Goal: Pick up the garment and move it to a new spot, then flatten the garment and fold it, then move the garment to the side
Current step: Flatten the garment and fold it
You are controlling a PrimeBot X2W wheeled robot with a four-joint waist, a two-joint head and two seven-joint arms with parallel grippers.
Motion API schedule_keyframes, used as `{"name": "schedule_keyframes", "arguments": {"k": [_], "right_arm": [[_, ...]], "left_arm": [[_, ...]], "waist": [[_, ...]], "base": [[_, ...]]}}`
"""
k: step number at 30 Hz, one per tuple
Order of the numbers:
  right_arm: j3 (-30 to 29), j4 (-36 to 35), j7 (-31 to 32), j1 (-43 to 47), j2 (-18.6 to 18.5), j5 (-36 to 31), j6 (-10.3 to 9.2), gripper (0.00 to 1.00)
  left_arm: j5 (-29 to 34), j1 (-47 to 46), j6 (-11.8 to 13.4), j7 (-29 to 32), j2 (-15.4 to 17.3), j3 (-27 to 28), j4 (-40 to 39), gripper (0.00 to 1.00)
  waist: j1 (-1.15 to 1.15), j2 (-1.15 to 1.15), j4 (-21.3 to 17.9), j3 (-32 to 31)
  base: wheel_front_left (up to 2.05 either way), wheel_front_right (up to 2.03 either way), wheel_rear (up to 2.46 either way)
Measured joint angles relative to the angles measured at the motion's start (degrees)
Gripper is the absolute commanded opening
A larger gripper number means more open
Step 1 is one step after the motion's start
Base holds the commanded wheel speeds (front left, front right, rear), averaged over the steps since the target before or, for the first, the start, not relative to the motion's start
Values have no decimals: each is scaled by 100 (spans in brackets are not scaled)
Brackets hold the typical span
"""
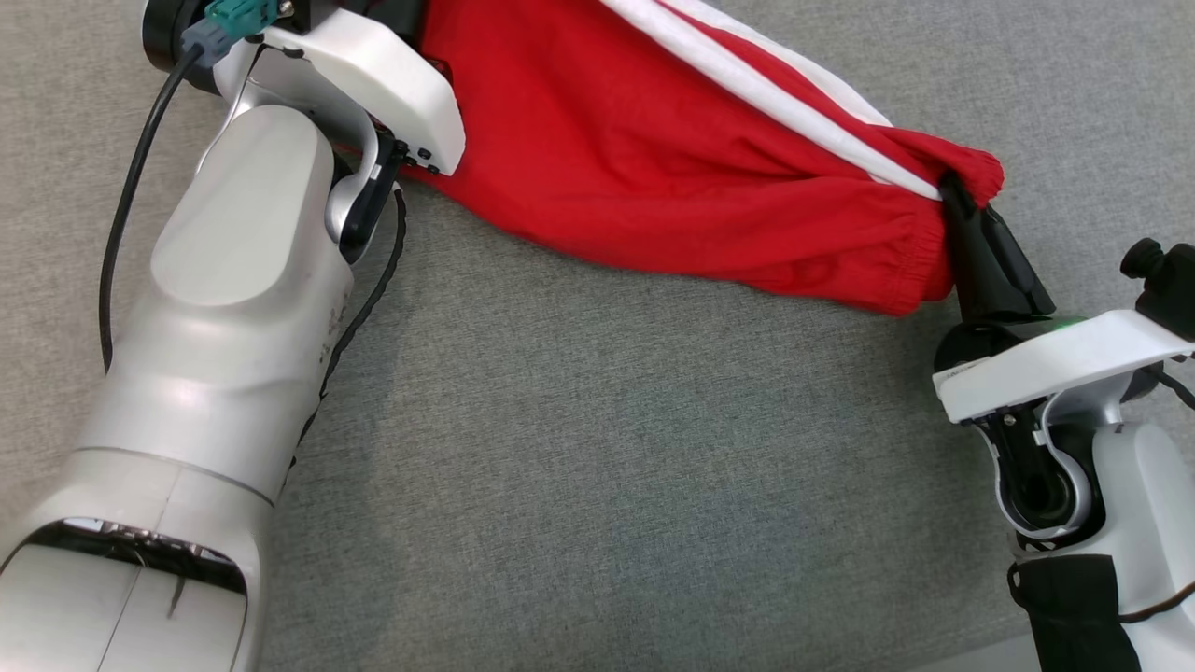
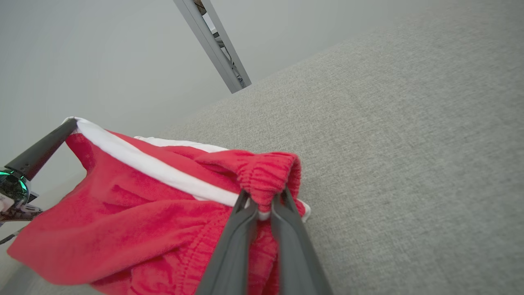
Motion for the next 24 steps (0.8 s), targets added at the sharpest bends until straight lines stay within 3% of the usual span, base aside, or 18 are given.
{"name": "schedule_keyframes", "arguments": {"k": [5, 6, 7, 8, 15, 24], "right_arm": [[153, 126, -104, -98, 3, 137, 0, 3], [190, 138, -107, -105, 3, 137, 0, 34], [224, 143, -120, -114, 3, 135, 0, 76], [249, 144, -157, -127, 4, 132, 0, 100], [355, -229, -382, 77, -53, -441, 0, 100], [70, -737, -1126, 612, -330, -1310, 0, 100]], "left_arm": [[-276, -284, 0, -15, -41, -290, 631, 0], [-375, -314, 0, -15, -45, -352, 717, 0], [-486, -340, 0, 18, -53, -436, 809, 33], [-565, -355, 0, 34, -58, -517, 872, 100], [-1085, -357, 5, -3, -73, -668, 1023, 100], [-614, 851, 755, -34, 82, 222, -936, 100]], "waist": [[0, 0, -101, 63], [0, 0, -116, 66], [0, 0, -128, 66], [0, 0, -137, 66], [0, 0, -68, 11], [0, 0, 126, -201]], "base": [[0, 0, 0], [0, 0, 0], [0, 0, 0], [0, 0, 0], [0, 0, 0], [0, 0, 0]]}}
